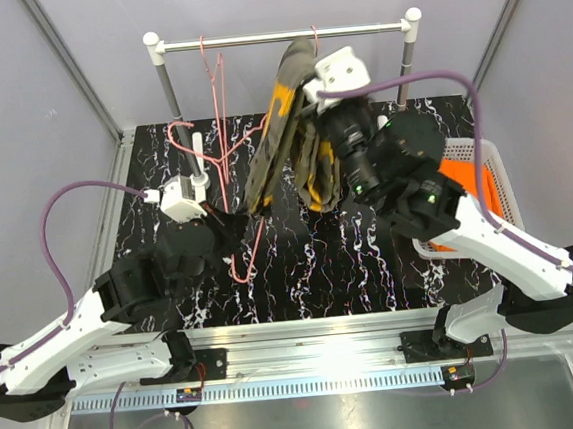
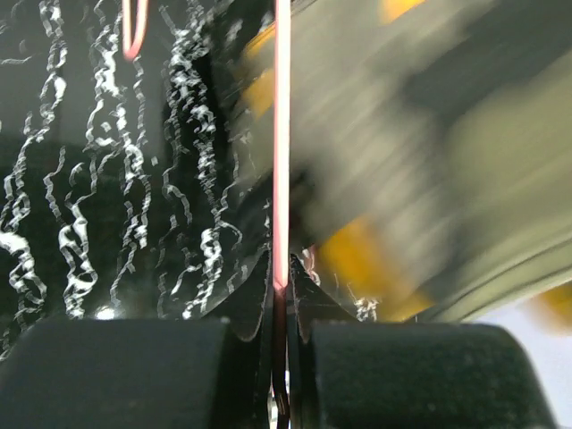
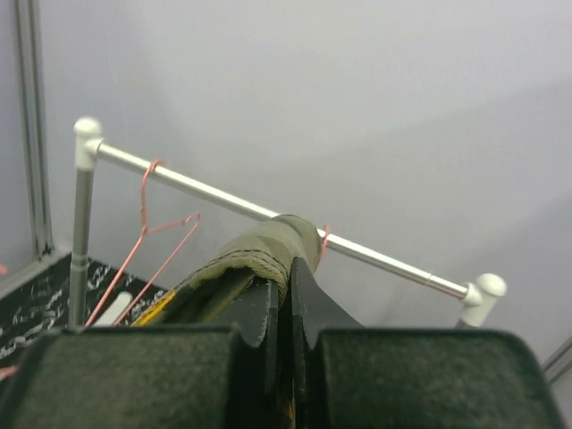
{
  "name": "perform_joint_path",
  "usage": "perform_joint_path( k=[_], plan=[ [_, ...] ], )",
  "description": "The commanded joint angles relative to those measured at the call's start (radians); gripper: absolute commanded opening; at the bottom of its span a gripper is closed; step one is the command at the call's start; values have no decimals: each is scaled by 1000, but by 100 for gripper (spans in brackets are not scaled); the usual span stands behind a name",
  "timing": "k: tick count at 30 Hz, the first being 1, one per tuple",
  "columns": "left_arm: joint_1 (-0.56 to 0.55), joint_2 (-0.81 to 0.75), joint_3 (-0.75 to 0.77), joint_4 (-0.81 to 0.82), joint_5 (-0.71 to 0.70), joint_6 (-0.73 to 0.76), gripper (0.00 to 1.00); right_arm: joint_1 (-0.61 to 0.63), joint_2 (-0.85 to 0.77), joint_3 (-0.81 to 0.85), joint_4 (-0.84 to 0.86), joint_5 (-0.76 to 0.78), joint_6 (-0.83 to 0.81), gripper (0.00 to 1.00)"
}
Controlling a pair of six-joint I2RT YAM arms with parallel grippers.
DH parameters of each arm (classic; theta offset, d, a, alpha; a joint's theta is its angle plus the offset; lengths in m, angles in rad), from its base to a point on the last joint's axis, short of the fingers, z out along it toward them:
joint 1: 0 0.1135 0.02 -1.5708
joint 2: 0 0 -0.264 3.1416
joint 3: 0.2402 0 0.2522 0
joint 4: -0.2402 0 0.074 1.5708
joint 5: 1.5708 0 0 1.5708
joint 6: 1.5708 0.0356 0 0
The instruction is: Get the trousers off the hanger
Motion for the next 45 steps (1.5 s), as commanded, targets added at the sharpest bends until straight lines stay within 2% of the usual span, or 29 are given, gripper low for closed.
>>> perform_joint_path(
  k=[1, 6, 10, 11, 12, 14, 15, 17, 24, 26, 27, 29, 30, 32, 33, 40, 43, 45],
  plan=[
    [1, -35, -36, 21, -42, -42, 0, -15, -13, 227, 39, 45, -18, 0],
    [1, -42, -38, -19, -82, -47, 0, -16, -10, 394, -83, 62, -17, 0],
    [1, -65, -42, -47, -105, -48, 0, -16, -30, 399, -87, 154, -130, 0],
    [1, -73, -44, -50, -109, -45, 0, -16, -38, 387, -73, 223, -174, 0],
    [1, -91, -47, -56, -113, -41, 0, -16, -41, 335, 6, 261, -289, 0],
    [-1, -108, -53, -61, -117, -27, 0, -47, -61, 246, 83, 333, -406, 0],
    [1, -117, -52, -68, -119, -21, 0, -67, -87, 149, 158, 349, -481, 0],
    [-1, -130, -47, -72, -119, -3, 0, -146, -119, 58, 188, 363, -495, 0],
    [-1, -111, -18, -84, -106, 44, 0, -410, -275, -301, 258, 352, -407, 0],
    [1, -104, -21, -81, -99, 48, 0, -481, -298, -348, 249, 348, -382, 0],
    [1, -104, -25, -72, -94, 53, 0, -569, -305, -392, 237, 345, -356, 0],
    [-1, -99, -33, -64, -84, 56, 0, -668, -328, -432, 205, 314, -271, 0],
    [-1, -99, -38, -61, -80, 60, 0, -762, -334, -447, 143, 303, -233, 0],
    [-1, -98, -44, -58, -71, 68, 0, -849, -347, -454, 84, 283, -166, 0],
    [-1, -98, -50, -58, -68, 71, 0, -886, -361, -484, 126, 283, -175, 0],
    [-1, -105, -90, -38, -37, 106, 0, -935, -453, -615, 223, 243, -280, 0],
    [-1, -124, -122, -4, -13, 120, 0, -937, -538, -782, 283, 177, -331, 0],
    [1, -131, -148, 10, 1, 123, 0, -935, -628, -938, 320, 81, -308, 0]
  ],
)
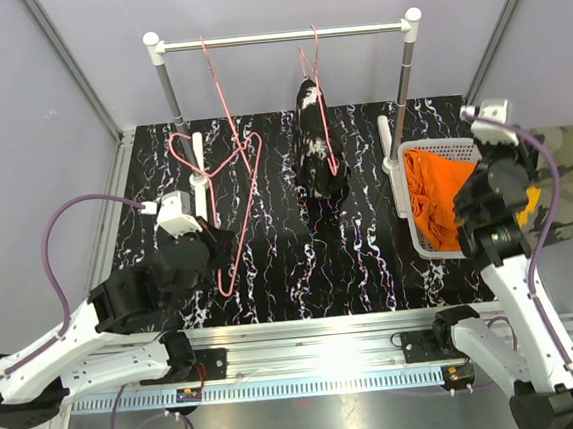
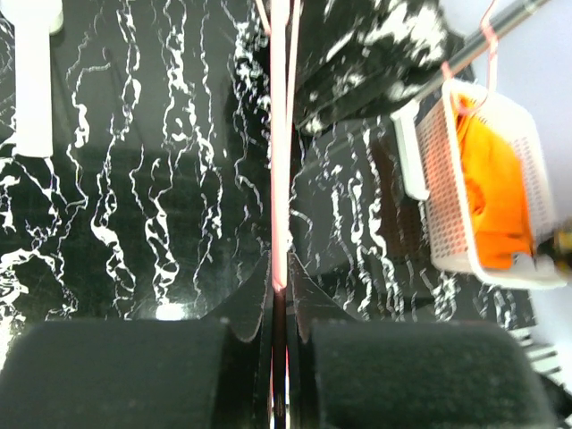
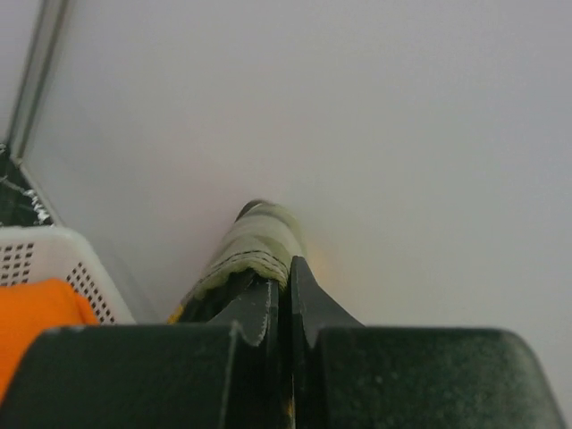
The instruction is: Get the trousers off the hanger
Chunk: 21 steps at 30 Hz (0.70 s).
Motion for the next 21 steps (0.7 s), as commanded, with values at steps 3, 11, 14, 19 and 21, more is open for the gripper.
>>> perform_joint_path(
  k=[3, 11, 14, 19, 21],
  plan=[
    [0, -37, -54, 95, 41, 35, 0, 2, -143, -275, 232, -244, 12, 0],
    [0, -86, -90, 113, 58, 39, 0, 2, 106, -150, 149, -160, 171, 0],
    [0, -86, -75, 95, 58, 47, 0, 2, 232, -78, 98, -74, 277, 0],
    [0, -92, -45, 63, 46, 64, 0, 2, 401, 38, 10, -4, 438, 0],
    [0, -92, -38, 46, 44, 70, 0, 3, 467, 102, -80, -19, 507, 1]
  ],
)
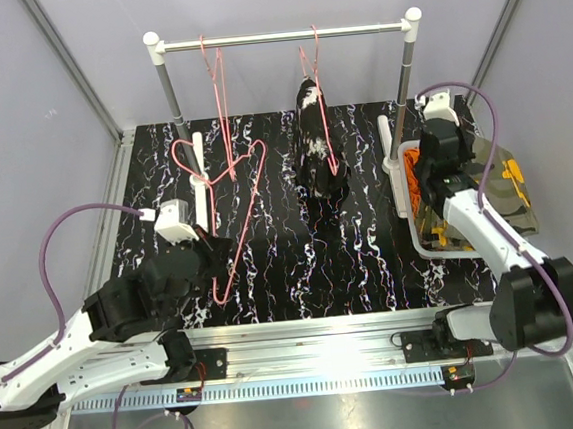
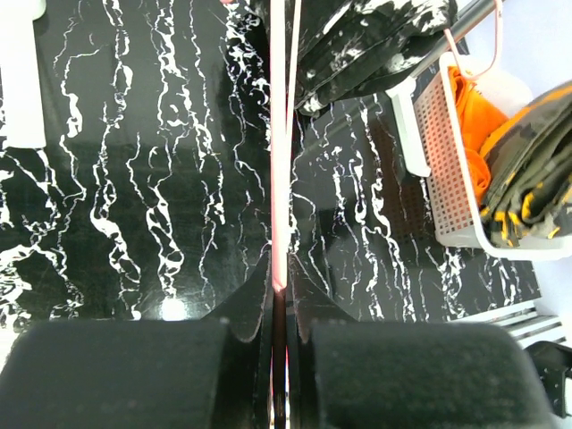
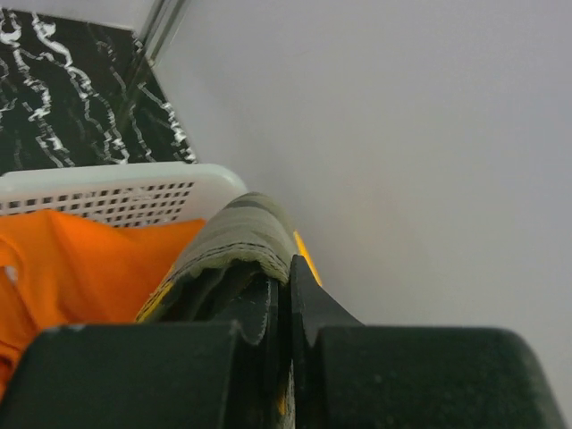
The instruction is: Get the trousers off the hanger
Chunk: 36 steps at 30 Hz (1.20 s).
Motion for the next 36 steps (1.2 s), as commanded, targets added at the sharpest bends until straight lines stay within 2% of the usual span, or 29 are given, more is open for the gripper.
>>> perform_joint_path(
  k=[1, 2, 3, 4, 6, 8, 9, 10, 11, 12, 13, 14, 15, 16, 21, 23, 28, 32, 36],
  plan=[
    [0, -8, 52, 14, -14, 28, 0, 5, 61, 139, -77, 33, 199, 2],
    [0, -5, 57, 7, -18, 30, 0, 6, 103, 175, -145, 37, 268, 5],
    [0, -4, 58, 3, -20, 30, 0, 5, 123, 190, -166, 42, 299, 15],
    [0, 1, 60, 2, -25, 30, 0, 5, 158, 217, -259, 29, 358, 17],
    [2, 6, 63, 2, -25, 31, 0, 6, 186, 239, -319, 3, 414, 19],
    [2, 16, 67, 0, -25, 33, 0, 6, 201, 263, -390, -41, 487, 36],
    [2, 22, 75, -1, -25, 33, 0, 6, 204, 278, -419, -61, 512, 49],
    [0, 27, 83, -7, -26, 37, 0, 6, 197, 297, -453, -79, 564, 78],
    [2, 33, 90, -13, -26, 40, 0, 5, 194, 338, -515, -87, 587, 91],
    [0, 50, 116, -18, -26, 47, 0, -1, 185, 361, -551, -104, 597, 93],
    [2, 59, 130, -30, -28, 68, 0, -10, 160, 383, -585, -183, 654, 94],
    [2, 73, 147, -38, -34, 80, 0, -23, 146, 427, -656, -225, 688, 100],
    [0, 99, 170, -53, -40, 86, 0, -50, 129, 443, -684, -274, 721, 100],
    [2, 113, 208, -79, -57, 96, 0, -72, 93, 455, -709, -388, 774, 99],
    [0, 151, 300, -98, -52, 136, 0, -161, 16, 334, -706, -483, 934, 99],
    [0, 168, 351, -105, -49, 157, 0, -222, 52, 282, -723, -485, 1023, 99],
    [0, 265, 526, -203, -75, 208, 0, -233, 251, 242, -852, -419, 1251, 99],
    [0, 360, 695, -282, -140, 235, 0, -234, 373, 179, -907, -440, 1416, 99],
    [2, 455, 777, -297, -193, 272, 0, -234, 428, 98, -846, -491, 1537, 100]
  ],
)
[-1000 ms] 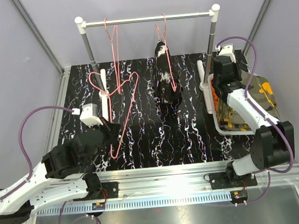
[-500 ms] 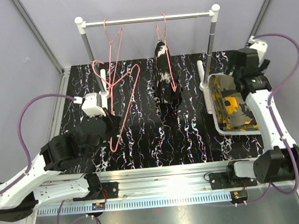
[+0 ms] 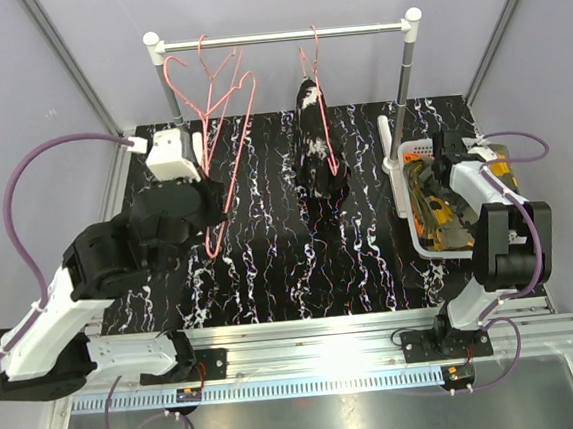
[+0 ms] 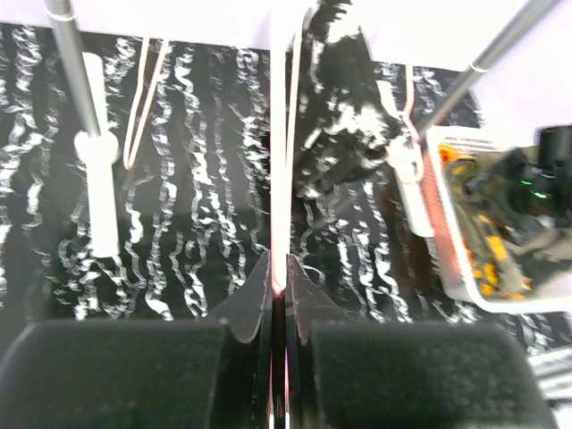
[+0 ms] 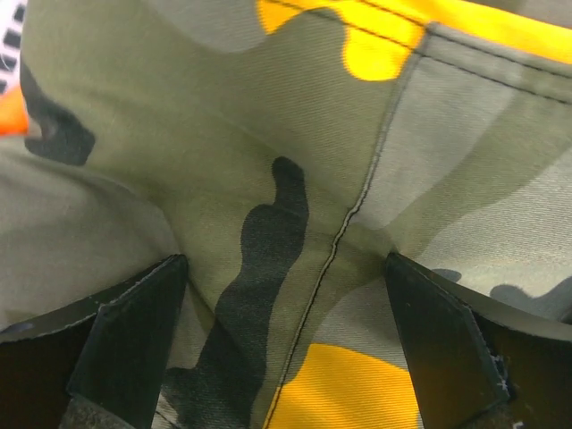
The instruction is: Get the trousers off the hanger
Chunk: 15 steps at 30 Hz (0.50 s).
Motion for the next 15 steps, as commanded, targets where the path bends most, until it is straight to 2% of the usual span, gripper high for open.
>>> perform_joint_path(
  k=[1, 6, 9, 13, 15],
  plan=[
    [0, 64, 78, -45, -92, 51, 0, 3, 53, -89, -97, -59, 205, 99],
    [2, 85, 38, 4, -112, 98, 0, 5, 29, -92, -79, -45, 270, 100],
    [2, 76, -11, 90, -106, 145, 0, 3, -40, -9, -129, -35, 207, 99],
    [29, 113, 12, 124, -110, 175, 0, 3, -183, 174, -267, 89, 94, 99],
    [49, 151, 47, 121, -107, 191, 0, 3, -246, 202, -278, 94, 19, 99]
  ],
)
